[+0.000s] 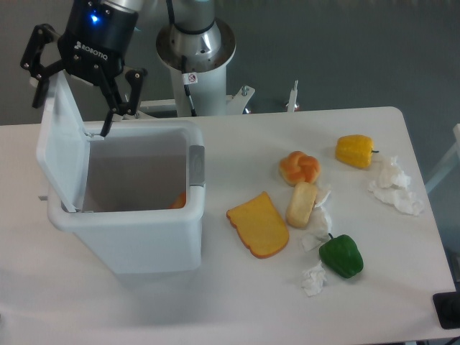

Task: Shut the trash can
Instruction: 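Push the lid forward with the gripper, swinging it down over the can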

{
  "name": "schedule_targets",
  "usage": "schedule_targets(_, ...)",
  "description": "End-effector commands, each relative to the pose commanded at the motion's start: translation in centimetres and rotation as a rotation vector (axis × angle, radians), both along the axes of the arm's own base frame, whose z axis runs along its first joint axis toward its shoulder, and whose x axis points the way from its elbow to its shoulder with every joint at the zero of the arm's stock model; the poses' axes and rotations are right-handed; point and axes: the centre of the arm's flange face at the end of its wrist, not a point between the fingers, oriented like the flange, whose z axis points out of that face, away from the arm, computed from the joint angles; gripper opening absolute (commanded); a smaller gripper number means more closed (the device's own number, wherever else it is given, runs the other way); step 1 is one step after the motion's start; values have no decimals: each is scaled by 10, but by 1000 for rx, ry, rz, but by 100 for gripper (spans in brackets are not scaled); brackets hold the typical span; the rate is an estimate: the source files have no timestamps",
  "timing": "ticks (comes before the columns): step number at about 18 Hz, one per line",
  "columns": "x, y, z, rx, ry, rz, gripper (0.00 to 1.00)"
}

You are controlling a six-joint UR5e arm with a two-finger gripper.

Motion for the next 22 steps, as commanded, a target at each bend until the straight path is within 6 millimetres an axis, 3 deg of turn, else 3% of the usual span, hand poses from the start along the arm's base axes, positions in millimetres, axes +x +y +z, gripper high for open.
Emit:
schedule_targets(13,-19,-14,-13,-130,151,103,100)
schedule_targets(22,-36,-22,-17,-147,157,135,100)
